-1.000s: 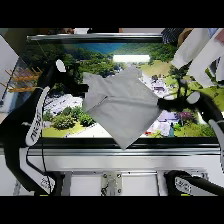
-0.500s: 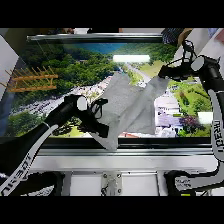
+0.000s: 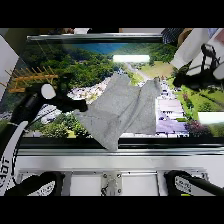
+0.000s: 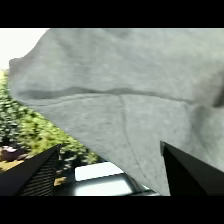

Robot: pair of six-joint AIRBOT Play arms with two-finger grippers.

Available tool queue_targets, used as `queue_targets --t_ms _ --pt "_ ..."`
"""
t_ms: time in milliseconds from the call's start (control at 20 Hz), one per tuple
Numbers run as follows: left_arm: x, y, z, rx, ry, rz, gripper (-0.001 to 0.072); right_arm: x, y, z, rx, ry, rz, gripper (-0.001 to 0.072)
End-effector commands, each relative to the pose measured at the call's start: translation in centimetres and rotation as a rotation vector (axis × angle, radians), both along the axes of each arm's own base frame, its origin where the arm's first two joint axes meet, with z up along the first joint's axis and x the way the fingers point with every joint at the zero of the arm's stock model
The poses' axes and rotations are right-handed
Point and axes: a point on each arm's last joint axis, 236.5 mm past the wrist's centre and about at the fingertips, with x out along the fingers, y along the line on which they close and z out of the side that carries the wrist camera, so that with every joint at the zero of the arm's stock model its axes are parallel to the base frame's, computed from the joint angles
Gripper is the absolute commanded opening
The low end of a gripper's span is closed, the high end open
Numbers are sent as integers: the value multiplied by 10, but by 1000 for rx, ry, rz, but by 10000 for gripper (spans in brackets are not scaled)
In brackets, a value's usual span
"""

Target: Fold the clothes and pants, and hang the long-sleeved shirts on hangers.

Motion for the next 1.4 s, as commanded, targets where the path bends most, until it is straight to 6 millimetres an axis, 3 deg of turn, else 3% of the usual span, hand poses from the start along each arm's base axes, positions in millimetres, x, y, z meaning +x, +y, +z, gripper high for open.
queue_targets --t_ms 0,150,300,500,650,750,900,950,1100,1150,1250,1300,1350 --pt "17 69 -47 -18 56 257 704 -95 7 -66 67 200 -127 649" --pt "18 68 -90 -126 127 377 703 -156 25 -118 153 349 -232 649" --pt "22 53 -110 -151 149 375 666 -189 40 -152 226 433 -324 649" --pt "16 30 -128 -131 182 316 666 -195 64 -173 361 439 -401 648" --pt "22 27 -127 -130 157 310 650 -191 76 -183 379 423 -430 648" --pt "26 28 -120 -131 129 312 343 -182 90 -190 376 402 -417 648" --pt "27 28 -116 -133 121 310 92 -161 118 -200 408 348 -418 648" --pt "25 27 -116 -133 128 308 39 -153 129 -202 439 325 -427 648" --pt "19 26 -117 -134 152 300 17 -127 140 -201 477 238 -446 645" --pt "17 26 -117 -134 159 297 17 -121 139 -200 476 223 -448 541" --pt "17 25 -111 -136 154 293 16 -109 137 -193 454 174 -397 126" --pt "19 25 -103 -139 131 292 16 -102 137 -187 437 146 -348 18" --pt "24 28 -88 -146 89 295 16 -93 136 -173 422 111 -291 18"
